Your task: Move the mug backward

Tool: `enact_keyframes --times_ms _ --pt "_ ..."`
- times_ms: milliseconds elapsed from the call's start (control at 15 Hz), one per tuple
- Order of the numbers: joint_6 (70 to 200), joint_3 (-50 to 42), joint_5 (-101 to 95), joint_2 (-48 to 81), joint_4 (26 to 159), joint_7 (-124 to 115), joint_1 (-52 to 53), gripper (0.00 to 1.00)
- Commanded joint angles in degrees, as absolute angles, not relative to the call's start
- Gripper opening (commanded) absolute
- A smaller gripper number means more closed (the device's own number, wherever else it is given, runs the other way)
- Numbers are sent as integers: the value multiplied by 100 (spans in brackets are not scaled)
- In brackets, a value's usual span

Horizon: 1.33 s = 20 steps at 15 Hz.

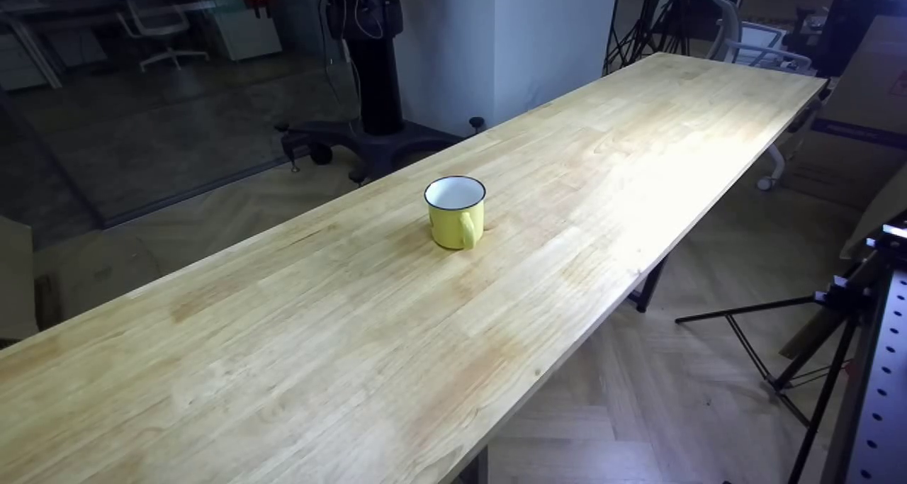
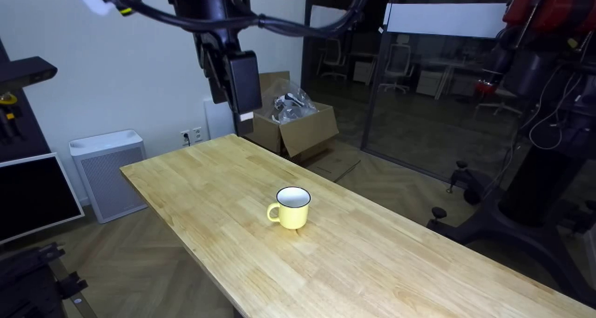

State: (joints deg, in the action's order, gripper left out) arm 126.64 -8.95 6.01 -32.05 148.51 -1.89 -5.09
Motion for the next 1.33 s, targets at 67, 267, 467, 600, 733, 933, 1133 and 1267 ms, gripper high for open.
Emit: enact_keyframes --times_ms 67,267,467,600,733,933,1133,1267 --pt "12605 -829 675 -3138 14790 -143 -558 100" --pt "12643 -889 728 -2787 14520 -182 -572 100" --pt "12914 -1007 804 -2011 14060 -196 -654 100" --pt "13325 -1038 766 -1306 13665 -279 -740 100" --pt "13808 -1075 790 -664 13298 -261 -785 100" --pt "13788 -1062 977 443 12544 -303 -802 100" --pt "13276 -948 803 1561 11632 -677 -779 100" --pt "13054 -842 838 2276 11055 -969 -699 100"
